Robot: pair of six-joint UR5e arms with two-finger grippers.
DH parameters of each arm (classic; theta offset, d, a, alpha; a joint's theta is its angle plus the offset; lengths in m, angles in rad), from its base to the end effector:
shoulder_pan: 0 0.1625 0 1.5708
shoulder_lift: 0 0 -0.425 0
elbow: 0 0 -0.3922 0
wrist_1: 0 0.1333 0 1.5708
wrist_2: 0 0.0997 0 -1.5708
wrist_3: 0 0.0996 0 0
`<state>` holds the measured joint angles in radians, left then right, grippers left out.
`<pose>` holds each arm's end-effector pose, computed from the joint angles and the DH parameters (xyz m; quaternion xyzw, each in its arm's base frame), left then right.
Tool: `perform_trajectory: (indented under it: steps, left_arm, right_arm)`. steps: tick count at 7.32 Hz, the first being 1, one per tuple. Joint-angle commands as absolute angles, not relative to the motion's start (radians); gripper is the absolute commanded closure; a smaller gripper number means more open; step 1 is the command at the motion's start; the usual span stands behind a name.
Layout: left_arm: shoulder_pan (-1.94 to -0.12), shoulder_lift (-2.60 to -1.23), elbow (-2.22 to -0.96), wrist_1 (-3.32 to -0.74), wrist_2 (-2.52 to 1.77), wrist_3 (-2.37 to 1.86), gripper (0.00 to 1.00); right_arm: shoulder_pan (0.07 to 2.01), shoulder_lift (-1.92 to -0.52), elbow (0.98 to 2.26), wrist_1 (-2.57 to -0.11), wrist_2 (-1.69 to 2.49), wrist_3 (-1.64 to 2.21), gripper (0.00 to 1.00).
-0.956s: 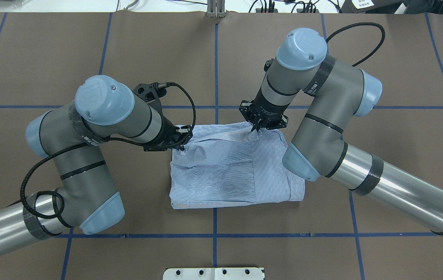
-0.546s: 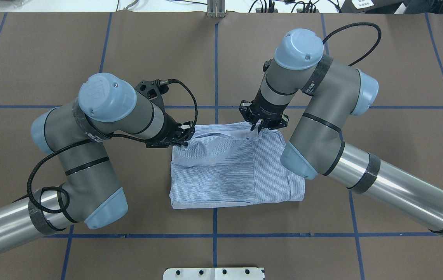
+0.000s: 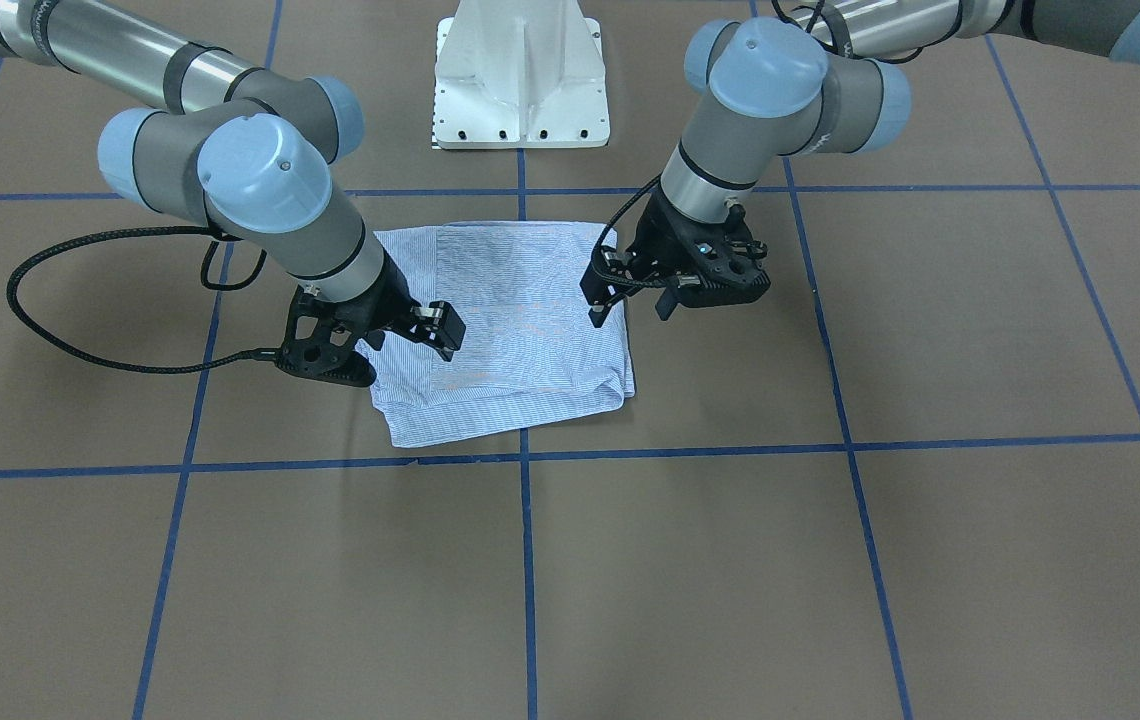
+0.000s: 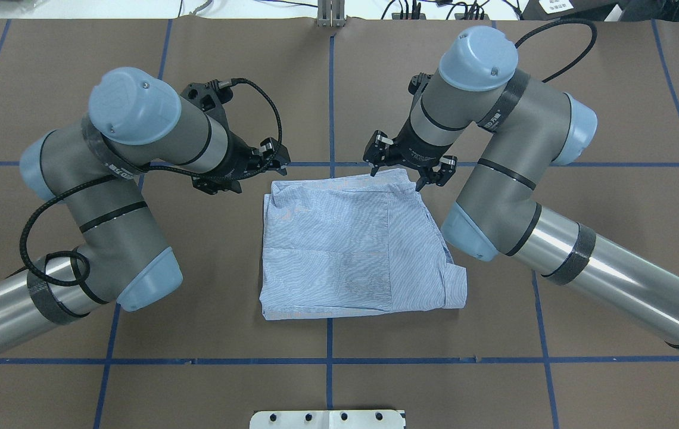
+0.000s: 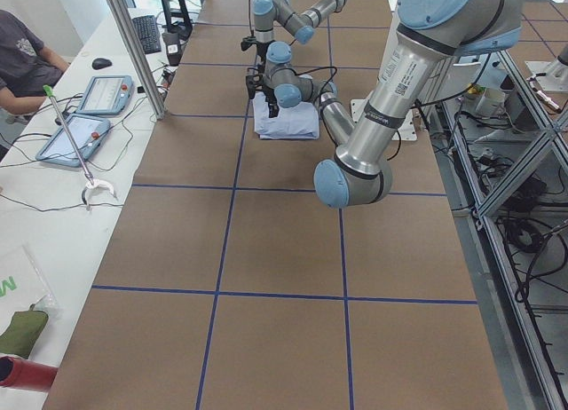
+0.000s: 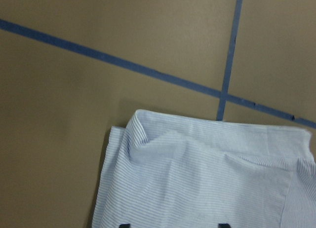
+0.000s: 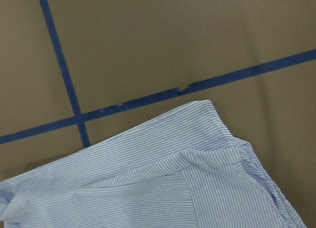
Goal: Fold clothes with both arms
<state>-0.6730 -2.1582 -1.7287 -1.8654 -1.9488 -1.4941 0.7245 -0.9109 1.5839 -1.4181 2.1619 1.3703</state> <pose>0.4513 -0.4832 0.2112 0.0269 0.5138 -0.1612 0.8422 -0.4693 -0.5193 0.2366 -0.0675 -0.4625 0.1141 0.8766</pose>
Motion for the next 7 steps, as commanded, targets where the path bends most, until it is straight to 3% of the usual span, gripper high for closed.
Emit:
perform_trajectory:
  steps: [1,4,7]
  left_arm:
    - [-0.696,-2.142,-1.741,-1.858,-1.95,-1.49,0.01]
    - [-0.777,-2.053,-1.892,-1.774,-1.951,-1.285,0.01]
    - [-0.944,-1.982,-1.908,-1.71,-2.044,-0.992,0.01]
  right_arm:
    - [0.729,-0.91,1.606,-1.416,2.154,1.344,0.0]
    - [0.877,-0.999,1.67,-1.427,2.146,1.147,0.0]
    - [1.066,-1.184,1.777,-1.576,2.161,0.613,0.0]
